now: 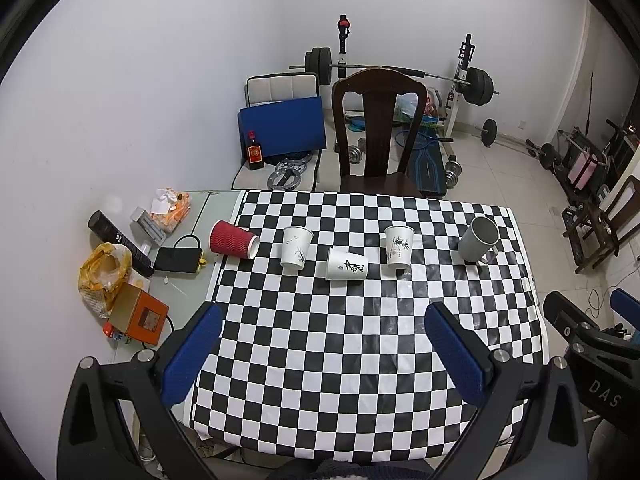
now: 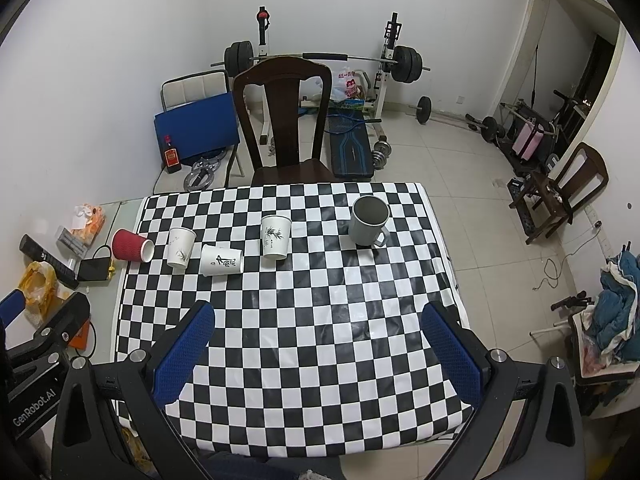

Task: Flip cup upside down

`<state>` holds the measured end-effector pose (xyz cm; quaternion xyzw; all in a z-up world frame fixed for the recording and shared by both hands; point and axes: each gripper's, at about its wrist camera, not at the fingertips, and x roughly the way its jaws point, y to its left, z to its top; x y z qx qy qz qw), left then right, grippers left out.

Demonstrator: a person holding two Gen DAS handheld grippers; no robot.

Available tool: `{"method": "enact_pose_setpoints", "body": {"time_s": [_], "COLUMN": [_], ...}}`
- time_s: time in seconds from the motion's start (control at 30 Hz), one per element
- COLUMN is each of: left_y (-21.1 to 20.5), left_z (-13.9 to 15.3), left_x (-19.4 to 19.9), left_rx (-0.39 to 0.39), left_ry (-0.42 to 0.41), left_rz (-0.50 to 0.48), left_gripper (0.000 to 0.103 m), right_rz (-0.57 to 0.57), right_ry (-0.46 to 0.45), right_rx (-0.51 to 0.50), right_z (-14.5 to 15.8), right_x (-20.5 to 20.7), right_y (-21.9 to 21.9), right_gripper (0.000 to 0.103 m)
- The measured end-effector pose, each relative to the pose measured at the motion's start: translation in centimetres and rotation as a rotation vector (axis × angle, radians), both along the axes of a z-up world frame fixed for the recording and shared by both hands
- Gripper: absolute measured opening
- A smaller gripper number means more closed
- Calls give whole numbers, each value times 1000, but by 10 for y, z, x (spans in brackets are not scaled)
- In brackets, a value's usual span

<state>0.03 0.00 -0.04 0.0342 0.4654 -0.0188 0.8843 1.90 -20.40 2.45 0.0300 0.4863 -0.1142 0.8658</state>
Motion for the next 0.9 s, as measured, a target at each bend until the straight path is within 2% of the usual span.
{"method": "enact_pose_setpoints", "body": {"time_s": [0.9], "left_y": [-3], "left_z": [-1], "left_x": [-5], "left_rx": [-5], "left_ry": [-3], "left_rz": [-3], "left_gripper": [103], "right_rz": [-1], "right_ry": [-5], "right_rx": [-6], "right_z": [2], "right_x": [-1], "right_y": [0], "right_gripper": [103]}}
